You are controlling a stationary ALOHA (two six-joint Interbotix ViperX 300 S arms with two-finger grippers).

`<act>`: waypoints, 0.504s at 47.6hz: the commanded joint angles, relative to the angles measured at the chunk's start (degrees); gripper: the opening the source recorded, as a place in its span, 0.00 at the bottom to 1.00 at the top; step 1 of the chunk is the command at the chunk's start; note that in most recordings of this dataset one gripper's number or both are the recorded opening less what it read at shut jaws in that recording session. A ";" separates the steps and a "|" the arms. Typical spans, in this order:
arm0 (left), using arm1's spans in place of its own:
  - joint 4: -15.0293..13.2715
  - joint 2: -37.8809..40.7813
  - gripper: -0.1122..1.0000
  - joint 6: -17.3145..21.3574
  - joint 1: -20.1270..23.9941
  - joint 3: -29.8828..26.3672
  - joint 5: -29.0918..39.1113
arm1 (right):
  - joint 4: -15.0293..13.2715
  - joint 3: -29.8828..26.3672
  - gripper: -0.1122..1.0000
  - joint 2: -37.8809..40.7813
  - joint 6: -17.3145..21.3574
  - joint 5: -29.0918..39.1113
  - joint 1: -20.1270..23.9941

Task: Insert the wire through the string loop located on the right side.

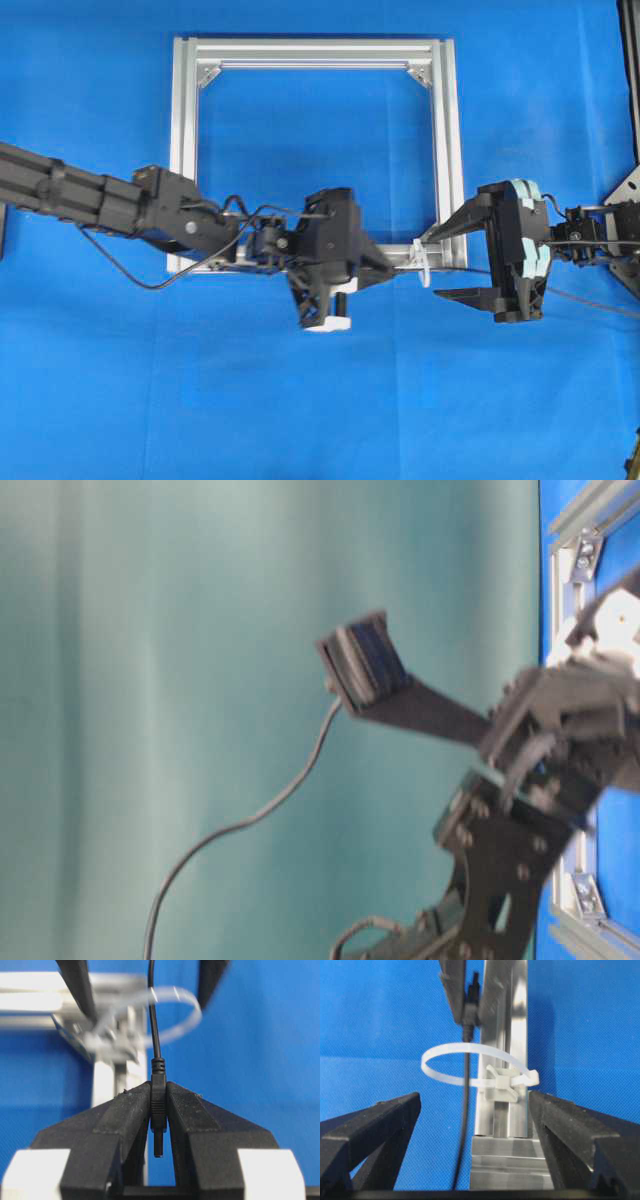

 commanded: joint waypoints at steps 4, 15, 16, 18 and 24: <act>0.18 -5.62 0.17 -0.09 0.00 3.96 -1.14 | -0.09 -0.97 0.95 -0.97 -0.09 -0.18 0.09; 0.18 -12.83 0.17 -0.35 -0.26 13.36 -2.64 | 0.00 -1.23 0.95 -0.97 -0.09 0.00 0.09; 0.18 -13.54 0.17 -0.53 -0.26 14.33 -2.81 | -0.09 -1.23 0.95 -0.97 -0.09 0.00 0.09; 0.18 -14.94 0.17 -0.88 -0.26 16.44 -3.34 | -0.09 -1.23 0.95 -0.88 -0.09 0.00 0.09; 0.18 -18.90 0.17 -1.14 -0.26 23.29 -5.80 | 0.00 -1.58 0.95 -0.97 -0.09 0.53 0.09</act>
